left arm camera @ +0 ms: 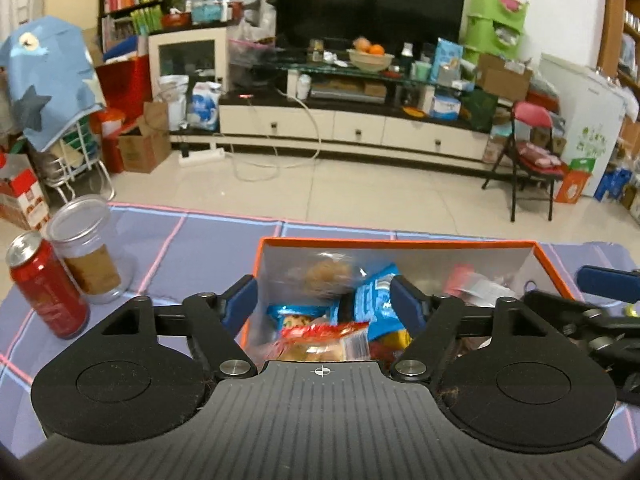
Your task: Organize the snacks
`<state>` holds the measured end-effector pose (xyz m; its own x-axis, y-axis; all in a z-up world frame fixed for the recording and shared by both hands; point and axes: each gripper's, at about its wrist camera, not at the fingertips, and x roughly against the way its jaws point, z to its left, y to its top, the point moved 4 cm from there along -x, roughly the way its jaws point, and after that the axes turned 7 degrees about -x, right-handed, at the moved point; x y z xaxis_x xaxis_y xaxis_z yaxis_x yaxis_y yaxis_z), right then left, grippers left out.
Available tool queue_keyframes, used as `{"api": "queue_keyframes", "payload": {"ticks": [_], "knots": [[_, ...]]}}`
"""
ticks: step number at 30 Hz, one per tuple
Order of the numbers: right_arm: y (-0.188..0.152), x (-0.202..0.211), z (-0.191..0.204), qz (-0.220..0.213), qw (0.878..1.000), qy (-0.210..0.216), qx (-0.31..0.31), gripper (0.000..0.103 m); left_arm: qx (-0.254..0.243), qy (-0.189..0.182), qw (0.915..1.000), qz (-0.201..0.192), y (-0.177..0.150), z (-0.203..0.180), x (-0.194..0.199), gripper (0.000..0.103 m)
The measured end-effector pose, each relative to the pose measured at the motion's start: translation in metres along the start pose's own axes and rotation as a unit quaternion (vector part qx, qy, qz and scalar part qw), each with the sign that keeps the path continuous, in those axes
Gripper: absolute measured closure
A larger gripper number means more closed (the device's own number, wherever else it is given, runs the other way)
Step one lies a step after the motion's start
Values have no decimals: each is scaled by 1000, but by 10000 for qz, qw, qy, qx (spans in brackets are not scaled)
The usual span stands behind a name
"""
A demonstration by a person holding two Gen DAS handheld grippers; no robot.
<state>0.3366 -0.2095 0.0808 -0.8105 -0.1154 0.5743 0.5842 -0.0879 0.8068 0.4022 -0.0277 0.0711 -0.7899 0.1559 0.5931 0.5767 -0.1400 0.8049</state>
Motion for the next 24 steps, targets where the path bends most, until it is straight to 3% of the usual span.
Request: {"api": "queue_keyframes", "payload": {"ticks": [3, 5, 8, 11, 14, 17, 20, 24], "knots": [[-10, 35, -6, -271, 9992, -57, -297, 24, 178, 131, 9997, -97, -11, 11, 31, 19], [-21, 58, -6, -394, 9979, -113, -494, 1, 308, 183, 9992, -151, -23, 17, 55, 14], [-42, 89, 0, -463, 9965, -214, -656, 0, 191, 408, 9989, -134, -46, 18, 87, 12], [-59, 104, 13, -195, 9972, -295, -662, 1, 87, 512, 9986, -43, -71, 13, 109, 12], [-72, 106, 24, 149, 9963, -662, -529, 1, 208, 485, 9986, 32, -90, 9, 123, 12], [-82, 109, 28, 275, 9939, -914, -544, 1, 40, 582, 9982, -108, -96, -1, 131, 12], [-85, 113, 27, 144, 9923, -1069, -611, 1, -273, 669, 9973, -120, -94, -13, 136, 12], [-81, 117, 27, -121, 9902, -1314, -463, 1, -168, 773, 9969, -51, -93, -15, 136, 10]]}}
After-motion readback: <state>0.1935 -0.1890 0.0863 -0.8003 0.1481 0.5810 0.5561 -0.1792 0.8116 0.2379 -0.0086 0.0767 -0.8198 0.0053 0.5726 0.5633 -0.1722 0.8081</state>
